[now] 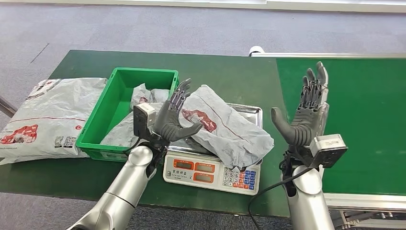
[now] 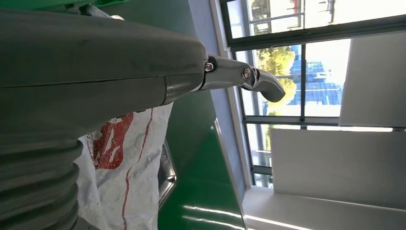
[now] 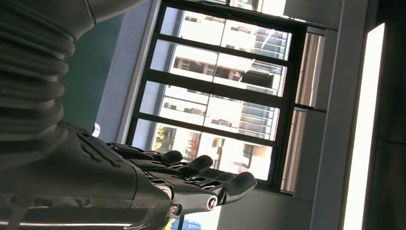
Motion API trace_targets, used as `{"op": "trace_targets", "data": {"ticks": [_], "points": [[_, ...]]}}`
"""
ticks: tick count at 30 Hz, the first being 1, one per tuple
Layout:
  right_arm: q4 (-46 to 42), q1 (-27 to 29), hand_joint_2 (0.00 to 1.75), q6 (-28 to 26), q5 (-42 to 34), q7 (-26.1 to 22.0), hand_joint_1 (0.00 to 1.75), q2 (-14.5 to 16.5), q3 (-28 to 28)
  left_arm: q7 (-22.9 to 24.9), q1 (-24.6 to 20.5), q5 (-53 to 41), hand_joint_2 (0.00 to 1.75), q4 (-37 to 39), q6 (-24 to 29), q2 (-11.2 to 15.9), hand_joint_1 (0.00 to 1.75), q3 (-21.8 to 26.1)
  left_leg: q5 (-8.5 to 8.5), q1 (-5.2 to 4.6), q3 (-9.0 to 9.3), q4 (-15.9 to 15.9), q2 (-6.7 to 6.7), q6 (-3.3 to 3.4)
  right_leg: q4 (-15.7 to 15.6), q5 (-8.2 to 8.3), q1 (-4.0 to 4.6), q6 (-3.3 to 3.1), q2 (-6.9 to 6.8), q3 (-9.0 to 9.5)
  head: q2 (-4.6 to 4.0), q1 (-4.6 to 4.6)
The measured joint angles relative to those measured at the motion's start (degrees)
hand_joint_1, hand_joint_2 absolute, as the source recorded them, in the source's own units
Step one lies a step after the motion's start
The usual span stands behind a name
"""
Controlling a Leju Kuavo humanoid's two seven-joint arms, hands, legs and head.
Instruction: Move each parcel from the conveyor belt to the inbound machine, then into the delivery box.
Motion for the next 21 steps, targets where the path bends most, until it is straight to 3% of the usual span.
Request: {"op": "trace_targets", "data": {"ticks": [3, 7, 14, 21], "points": [[0.0, -0.1, 1.75, -0.3, 0.6, 0.1, 0.00, 0.2, 0.0, 1.0, -2.0, -1.6, 1.75, 2.7, 1.2, -0.4, 0.00, -0.4, 0.00, 0.00, -0.01, 0.0, 0.00, 0.00, 0.0, 0.00, 0.00, 0.00, 0.00, 0.00, 0.00, 0.00], [0.7, -1.2, 1.75, -1.6, 2.0, 0.4, 0.00, 1.2, 0.0, 6.9, -9.6, -10.3, 1.75, 15.1, 6.3, -2.9, 0.00, -3.7, 0.01, -0.03, -0.02, 0.0, -0.01, 0.01, 0.0, 0.02, -0.04, 0.02, 0.00, 0.02, 0.00, 0.01], [1.3, -1.6, 1.75, -1.6, 2.2, 0.5, 0.00, 1.7, 0.0, 13.9, -11.6, -20.6, 1.75, 23.9, 7.1, -4.4, 0.00, -10.5, -0.04, -0.06, -0.04, 0.0, -0.01, 0.04, 0.0, 0.00, -0.05, 0.02, -0.01, 0.01, 0.00, 0.00], [2.3, -2.3, 1.75, -1.7, 3.6, 0.9, 0.00, 1.7, 0.0, 16.6, -12.6, -24.5, 1.75, 27.7, 5.7, -5.0, 0.00, -14.5, -0.04, -0.05, -0.04, 0.0, -0.02, 0.05, 0.0, -0.01, -0.05, 0.02, -0.02, 0.01, 0.00, 0.00]]}}
